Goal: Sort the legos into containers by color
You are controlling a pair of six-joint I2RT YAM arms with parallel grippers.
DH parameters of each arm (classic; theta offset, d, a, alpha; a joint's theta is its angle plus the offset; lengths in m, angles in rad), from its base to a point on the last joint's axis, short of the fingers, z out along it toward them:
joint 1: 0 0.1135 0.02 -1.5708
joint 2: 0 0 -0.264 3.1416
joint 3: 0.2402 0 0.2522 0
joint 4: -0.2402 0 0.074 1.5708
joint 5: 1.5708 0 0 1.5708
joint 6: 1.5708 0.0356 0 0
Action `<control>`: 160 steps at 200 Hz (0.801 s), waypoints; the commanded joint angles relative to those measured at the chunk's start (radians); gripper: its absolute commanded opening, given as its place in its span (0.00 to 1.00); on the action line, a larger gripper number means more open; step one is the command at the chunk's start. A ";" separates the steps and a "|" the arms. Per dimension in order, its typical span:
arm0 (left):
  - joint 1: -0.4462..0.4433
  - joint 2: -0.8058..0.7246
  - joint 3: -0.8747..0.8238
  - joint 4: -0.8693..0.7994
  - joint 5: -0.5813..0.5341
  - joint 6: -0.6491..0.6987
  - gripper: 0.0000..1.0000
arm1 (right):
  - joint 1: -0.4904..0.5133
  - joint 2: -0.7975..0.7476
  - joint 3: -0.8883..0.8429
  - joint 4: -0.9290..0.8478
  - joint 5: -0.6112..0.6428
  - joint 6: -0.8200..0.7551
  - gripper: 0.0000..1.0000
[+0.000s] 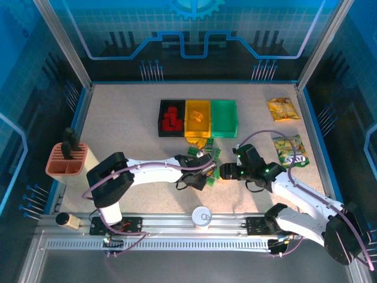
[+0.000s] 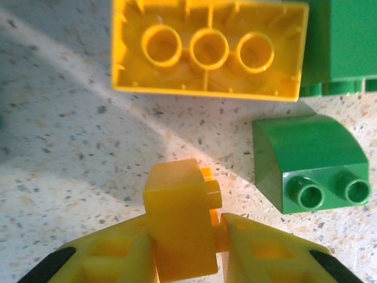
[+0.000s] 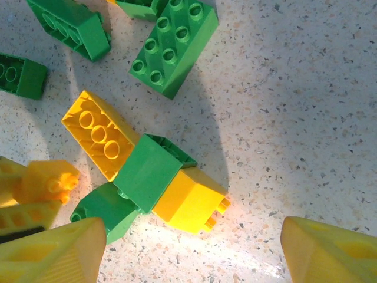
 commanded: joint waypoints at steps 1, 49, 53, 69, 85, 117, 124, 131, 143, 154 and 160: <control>0.071 -0.103 -0.014 -0.004 -0.001 0.010 0.29 | -0.019 -0.024 -0.018 0.013 -0.011 0.021 0.78; 0.242 -0.175 0.052 0.013 0.038 0.061 0.29 | -0.020 -0.029 -0.052 0.035 -0.031 0.034 0.78; 0.257 -0.170 0.067 0.012 0.039 0.066 0.29 | -0.021 -0.029 -0.056 0.038 -0.031 0.036 0.78; 0.320 -0.138 0.131 0.003 0.060 0.077 0.29 | -0.020 -0.035 -0.064 0.039 -0.038 0.039 0.78; 0.373 -0.093 0.200 0.002 0.086 0.086 0.29 | -0.020 -0.048 -0.074 0.036 -0.042 0.044 0.78; 0.444 0.040 0.379 -0.037 0.090 0.109 0.30 | -0.020 -0.096 -0.099 0.020 -0.043 0.055 0.78; 0.454 0.073 0.421 -0.050 0.092 0.115 0.30 | -0.020 -0.107 -0.104 0.014 -0.044 0.057 0.78; 0.462 0.109 0.463 -0.066 0.090 0.119 0.30 | -0.020 -0.120 -0.108 0.008 -0.041 0.059 0.78; 0.472 0.167 0.536 -0.093 0.087 0.134 0.30 | -0.020 -0.140 -0.115 -0.005 -0.041 0.062 0.78; 0.478 0.216 0.603 -0.118 0.084 0.146 0.30 | -0.021 -0.157 -0.119 -0.015 -0.040 0.064 0.78; 0.481 0.240 0.634 -0.129 0.083 0.154 0.30 | -0.020 -0.165 -0.121 -0.021 -0.040 0.064 0.78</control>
